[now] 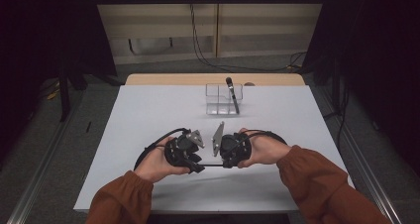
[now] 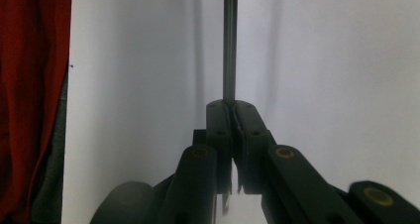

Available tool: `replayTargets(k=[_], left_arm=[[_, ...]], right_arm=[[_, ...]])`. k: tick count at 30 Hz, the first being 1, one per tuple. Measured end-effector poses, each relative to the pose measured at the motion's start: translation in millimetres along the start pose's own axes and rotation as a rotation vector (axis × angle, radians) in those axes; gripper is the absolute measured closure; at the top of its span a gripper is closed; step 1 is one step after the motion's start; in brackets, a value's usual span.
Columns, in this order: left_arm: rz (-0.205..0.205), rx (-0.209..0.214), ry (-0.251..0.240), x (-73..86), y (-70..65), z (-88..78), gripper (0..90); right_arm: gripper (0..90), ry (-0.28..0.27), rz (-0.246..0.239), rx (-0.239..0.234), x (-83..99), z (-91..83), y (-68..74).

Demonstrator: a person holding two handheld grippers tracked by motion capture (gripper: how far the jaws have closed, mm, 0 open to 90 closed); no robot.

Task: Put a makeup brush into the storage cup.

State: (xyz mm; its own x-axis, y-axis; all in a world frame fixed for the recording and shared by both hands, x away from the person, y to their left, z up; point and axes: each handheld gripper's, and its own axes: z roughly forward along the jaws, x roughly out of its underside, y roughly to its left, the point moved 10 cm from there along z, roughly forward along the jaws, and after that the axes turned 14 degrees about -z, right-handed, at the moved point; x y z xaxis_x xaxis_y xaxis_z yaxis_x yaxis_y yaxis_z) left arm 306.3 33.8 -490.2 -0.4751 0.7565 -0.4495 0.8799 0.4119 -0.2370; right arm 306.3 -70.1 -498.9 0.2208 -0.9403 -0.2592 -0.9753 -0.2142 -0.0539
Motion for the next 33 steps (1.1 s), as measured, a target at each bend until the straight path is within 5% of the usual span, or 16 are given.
replayTargets(k=[2, 3, 4, 13, 18, 22, 23, 33], left_arm=[[0.003, 0.003, -0.002, -0.5, -1.4, 1.1, 68.2], [-0.050, 0.019, -0.039, -3.0, -6.6, 4.4, 69.3], [-0.050, 0.020, -0.040, -3.3, -6.8, 5.1, 70.0], [-0.004, 0.017, 0.018, -0.9, -1.1, 6.7, 77.4], [-0.001, 0.026, 0.010, -1.4, -3.6, 8.4, 81.5], [-0.039, 0.053, -0.022, -3.1, -8.7, 9.8, 83.9], [0.009, 0.062, 0.004, -1.1, -8.1, 7.4, 84.8], [0.014, 0.048, -0.009, -0.5, -8.4, 7.2, 85.5]], right_arm=[[87.1, -0.001, 0.001, -0.001, -0.3, 0.1, 0.2], [87.2, -0.001, -0.001, -0.001, -0.5, 0.3, 0.3], [87.2, 0.001, -0.003, -0.001, -0.4, 0.2, 0.4], [87.0, -0.009, -0.006, 0.005, -1.7, -0.1, 0.8], [87.0, -0.008, -0.004, 0.014, -0.5, 0.1, 0.7], [85.8, -0.007, -0.002, 0.021, 1.3, 0.7, -0.9], [85.3, -0.017, -0.006, 0.023, 1.5, 0.4, -2.3], [77.8, -0.066, 0.014, 0.014, 1.6, -0.2, -0.7]])
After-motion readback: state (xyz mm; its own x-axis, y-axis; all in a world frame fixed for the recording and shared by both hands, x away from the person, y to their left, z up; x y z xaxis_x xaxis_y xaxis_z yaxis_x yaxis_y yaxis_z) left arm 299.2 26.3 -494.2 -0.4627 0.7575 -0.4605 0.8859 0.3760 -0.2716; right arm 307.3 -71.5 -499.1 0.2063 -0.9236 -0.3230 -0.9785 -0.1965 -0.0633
